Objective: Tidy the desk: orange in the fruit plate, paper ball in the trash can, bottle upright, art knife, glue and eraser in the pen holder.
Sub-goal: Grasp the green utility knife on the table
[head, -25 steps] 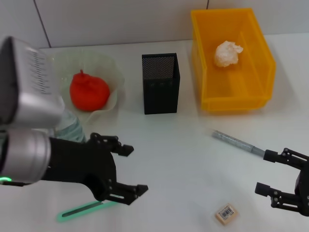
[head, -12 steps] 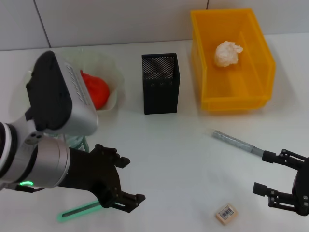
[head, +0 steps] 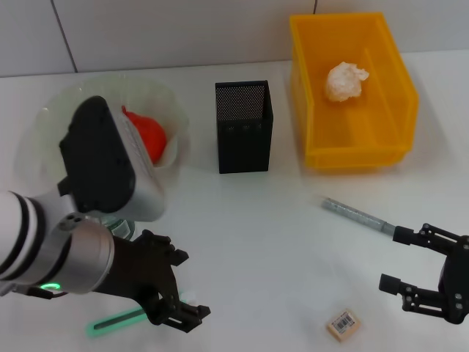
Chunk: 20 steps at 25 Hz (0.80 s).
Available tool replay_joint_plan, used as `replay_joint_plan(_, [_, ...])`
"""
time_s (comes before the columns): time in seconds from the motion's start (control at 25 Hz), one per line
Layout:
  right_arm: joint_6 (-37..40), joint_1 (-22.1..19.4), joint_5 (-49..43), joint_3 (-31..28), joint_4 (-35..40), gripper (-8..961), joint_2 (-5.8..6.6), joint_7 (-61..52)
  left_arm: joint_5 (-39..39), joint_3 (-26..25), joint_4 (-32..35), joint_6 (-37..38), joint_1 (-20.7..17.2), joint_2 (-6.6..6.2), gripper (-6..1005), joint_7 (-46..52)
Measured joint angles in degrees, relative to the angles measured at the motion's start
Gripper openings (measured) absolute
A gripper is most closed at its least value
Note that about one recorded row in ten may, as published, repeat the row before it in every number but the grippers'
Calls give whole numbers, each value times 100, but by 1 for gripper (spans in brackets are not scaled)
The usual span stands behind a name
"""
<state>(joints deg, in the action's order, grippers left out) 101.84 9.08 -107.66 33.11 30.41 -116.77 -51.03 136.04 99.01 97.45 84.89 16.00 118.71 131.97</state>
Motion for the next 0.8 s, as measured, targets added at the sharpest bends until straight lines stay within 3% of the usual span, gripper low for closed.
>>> replay_joint_plan(0.08, [-4, 12, -1, -2, 0, 795, 0, 1, 310, 230, -155, -4, 168, 5, 799, 325])
replay_joint_plan(0.24, [-4, 17, -1, -4, -2, 795, 0, 2, 310, 230, -155, -4, 168, 5, 796, 325])
replay_joint_plan(0.32, [-4, 16, -1, 6, -9, 795, 1, 3, 766, 647, -235, -153, 240, 12, 795, 617])
replay_joint_plan(0.8, [-2, 62, -56, 35, -3, 795, 5, 17, 829, 690, -464, -189, 384, 11, 785, 940])
